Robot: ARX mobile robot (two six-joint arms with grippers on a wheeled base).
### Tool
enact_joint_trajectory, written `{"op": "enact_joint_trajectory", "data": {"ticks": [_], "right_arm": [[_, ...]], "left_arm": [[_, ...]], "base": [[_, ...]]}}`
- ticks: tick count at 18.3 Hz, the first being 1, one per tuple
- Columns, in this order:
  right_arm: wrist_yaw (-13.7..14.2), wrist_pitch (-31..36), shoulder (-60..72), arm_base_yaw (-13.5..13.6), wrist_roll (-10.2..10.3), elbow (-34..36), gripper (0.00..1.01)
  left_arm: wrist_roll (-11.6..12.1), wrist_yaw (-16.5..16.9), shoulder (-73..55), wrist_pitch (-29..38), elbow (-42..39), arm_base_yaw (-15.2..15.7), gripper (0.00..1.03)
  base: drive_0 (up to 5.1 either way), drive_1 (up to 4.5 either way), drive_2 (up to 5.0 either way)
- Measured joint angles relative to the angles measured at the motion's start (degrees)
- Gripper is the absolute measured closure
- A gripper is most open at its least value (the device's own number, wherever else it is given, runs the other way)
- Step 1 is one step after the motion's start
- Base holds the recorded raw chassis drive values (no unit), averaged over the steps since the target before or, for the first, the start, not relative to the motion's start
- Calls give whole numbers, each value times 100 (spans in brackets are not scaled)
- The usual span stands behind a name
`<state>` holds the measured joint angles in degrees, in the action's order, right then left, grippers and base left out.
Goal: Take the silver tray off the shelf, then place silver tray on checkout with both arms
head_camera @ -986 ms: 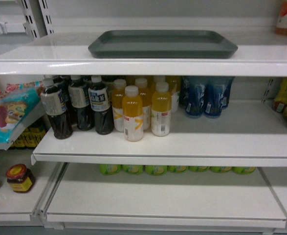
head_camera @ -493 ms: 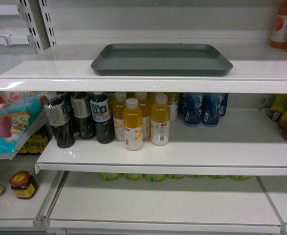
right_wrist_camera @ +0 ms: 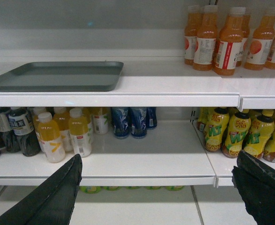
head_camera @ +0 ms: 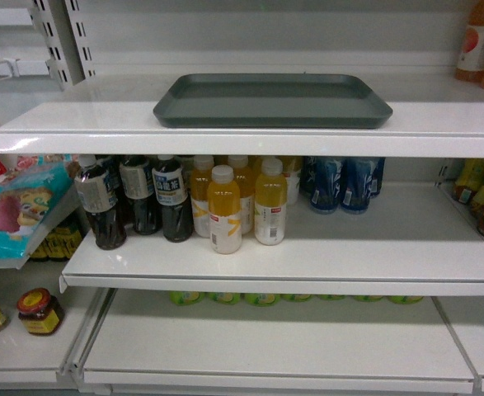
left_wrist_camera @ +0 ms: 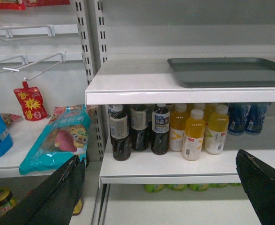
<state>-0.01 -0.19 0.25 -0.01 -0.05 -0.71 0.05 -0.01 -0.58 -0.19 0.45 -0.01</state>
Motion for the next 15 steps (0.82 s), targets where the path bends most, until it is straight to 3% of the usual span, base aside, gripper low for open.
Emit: {"op": "enact_joint_trajectory", "data": {"ticks": [3,15], "right_arm": [[0,-2,0,0,0,0,3],[0,13,0,0,0,0,3]], "left_arm": [[0,0,0,0,0,0,5],[0,-2,0,15,-2,0,5]], "base": [[0,0,0],[-1,419,-421]]}}
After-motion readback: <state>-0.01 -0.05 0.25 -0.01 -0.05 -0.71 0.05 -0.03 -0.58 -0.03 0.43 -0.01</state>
